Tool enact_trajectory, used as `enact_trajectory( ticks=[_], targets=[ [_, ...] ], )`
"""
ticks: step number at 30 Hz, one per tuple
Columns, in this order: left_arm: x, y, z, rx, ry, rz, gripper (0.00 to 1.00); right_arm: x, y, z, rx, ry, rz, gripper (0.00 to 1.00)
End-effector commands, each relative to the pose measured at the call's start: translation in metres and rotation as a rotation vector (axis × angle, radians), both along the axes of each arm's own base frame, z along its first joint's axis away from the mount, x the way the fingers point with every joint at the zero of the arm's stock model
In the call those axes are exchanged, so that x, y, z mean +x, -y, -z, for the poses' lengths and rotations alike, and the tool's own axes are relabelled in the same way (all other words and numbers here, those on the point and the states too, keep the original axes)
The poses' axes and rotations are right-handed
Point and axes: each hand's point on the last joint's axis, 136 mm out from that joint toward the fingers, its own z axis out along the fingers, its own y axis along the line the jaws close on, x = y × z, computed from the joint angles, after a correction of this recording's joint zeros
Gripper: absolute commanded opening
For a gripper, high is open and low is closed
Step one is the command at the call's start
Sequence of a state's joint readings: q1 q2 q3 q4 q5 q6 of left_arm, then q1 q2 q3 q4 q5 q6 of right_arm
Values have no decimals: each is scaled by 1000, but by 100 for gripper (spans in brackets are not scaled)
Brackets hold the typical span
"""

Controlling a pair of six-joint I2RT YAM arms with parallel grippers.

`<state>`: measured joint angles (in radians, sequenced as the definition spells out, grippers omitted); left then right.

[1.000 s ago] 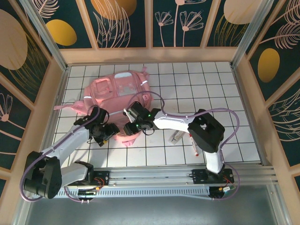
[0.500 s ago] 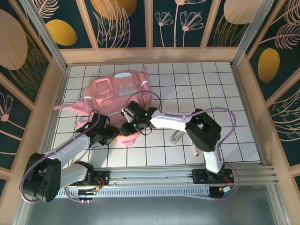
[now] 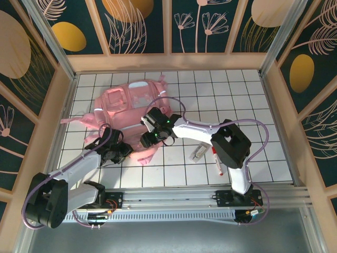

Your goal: Pack books, pencil case, and school supplies into a backpack

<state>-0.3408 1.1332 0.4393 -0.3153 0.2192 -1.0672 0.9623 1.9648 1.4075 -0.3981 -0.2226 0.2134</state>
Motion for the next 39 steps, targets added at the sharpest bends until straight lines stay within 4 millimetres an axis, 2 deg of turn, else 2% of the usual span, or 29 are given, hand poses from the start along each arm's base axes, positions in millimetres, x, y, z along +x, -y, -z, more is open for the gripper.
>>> enact_trajectory(
  ticks=[1,6,9,10,12,13,17,20,25,29,30,33,37,39],
  targets=[
    [-32,-25,29,130,-131,-21,20,-22,-8,15,0,-19,-120,56],
    [-31,-21,29,113,-132,-13,18,-28,-18,22,32,-42,-144,55],
    [-31,-19,28,101,-131,-14,15,-26,-16,29,26,-32,-112,55],
    [-31,-19,28,101,-127,-15,15,-24,-14,31,16,-4,-95,57],
    [-31,-20,28,105,-125,-14,14,-20,-13,30,10,67,-93,67],
    [-31,-21,28,109,-125,-15,14,-15,-10,30,-6,106,-75,69],
    [-34,-21,30,108,-132,-13,12,7,8,39,-71,167,23,69],
    [-34,-21,31,106,-134,-11,11,8,6,42,-28,131,40,69],
    [-32,-20,30,101,-128,-12,10,-11,-24,37,73,110,-62,68],
    [-31,-19,30,99,-130,-9,9,-50,-56,10,281,80,-286,50],
    [-31,-19,29,99,-129,-7,9,-55,-59,3,319,77,-314,49],
    [-30,-18,28,97,-128,-3,9,-60,-63,-8,382,71,-344,47],
    [-30,-17,26,93,-124,-3,8,-43,-55,8,331,26,-253,47],
    [-31,-18,27,92,-127,-4,8,-56,-54,-12,516,-121,-285,43]
  ],
)
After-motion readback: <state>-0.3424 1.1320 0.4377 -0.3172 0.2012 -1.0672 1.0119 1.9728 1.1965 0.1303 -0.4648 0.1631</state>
